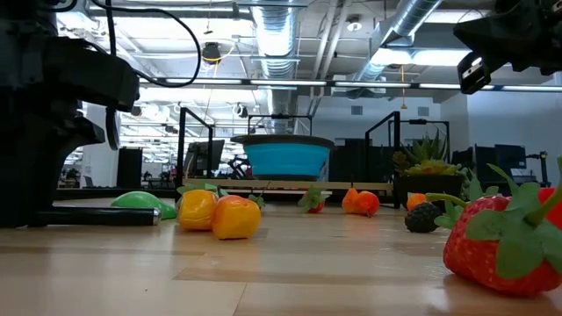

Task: Pick & Place Fruit
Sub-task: Put the knife on the shelf

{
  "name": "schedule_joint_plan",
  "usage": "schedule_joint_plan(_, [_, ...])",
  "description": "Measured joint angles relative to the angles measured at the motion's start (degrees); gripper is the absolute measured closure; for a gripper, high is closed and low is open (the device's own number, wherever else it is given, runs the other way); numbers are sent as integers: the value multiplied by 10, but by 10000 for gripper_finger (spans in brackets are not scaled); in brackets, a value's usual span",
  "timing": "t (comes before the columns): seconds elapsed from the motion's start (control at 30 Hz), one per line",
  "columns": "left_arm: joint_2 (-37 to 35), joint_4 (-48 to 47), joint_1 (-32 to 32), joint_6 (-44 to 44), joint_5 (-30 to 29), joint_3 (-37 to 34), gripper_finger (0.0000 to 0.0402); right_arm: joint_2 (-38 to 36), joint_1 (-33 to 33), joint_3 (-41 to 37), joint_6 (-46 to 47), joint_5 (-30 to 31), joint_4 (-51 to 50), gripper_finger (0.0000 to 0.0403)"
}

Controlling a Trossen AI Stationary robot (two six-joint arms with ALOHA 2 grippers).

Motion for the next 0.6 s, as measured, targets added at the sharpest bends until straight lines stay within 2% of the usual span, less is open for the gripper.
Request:
schedule_joint_plan(0.27, [-21,11,0,0,22,-2,330,0,0,0,5,-2,11,403])
schedule_joint_plan(0.6, [-108,3,4,-4,14,-1,330,0,0,0,9,-24,24,403])
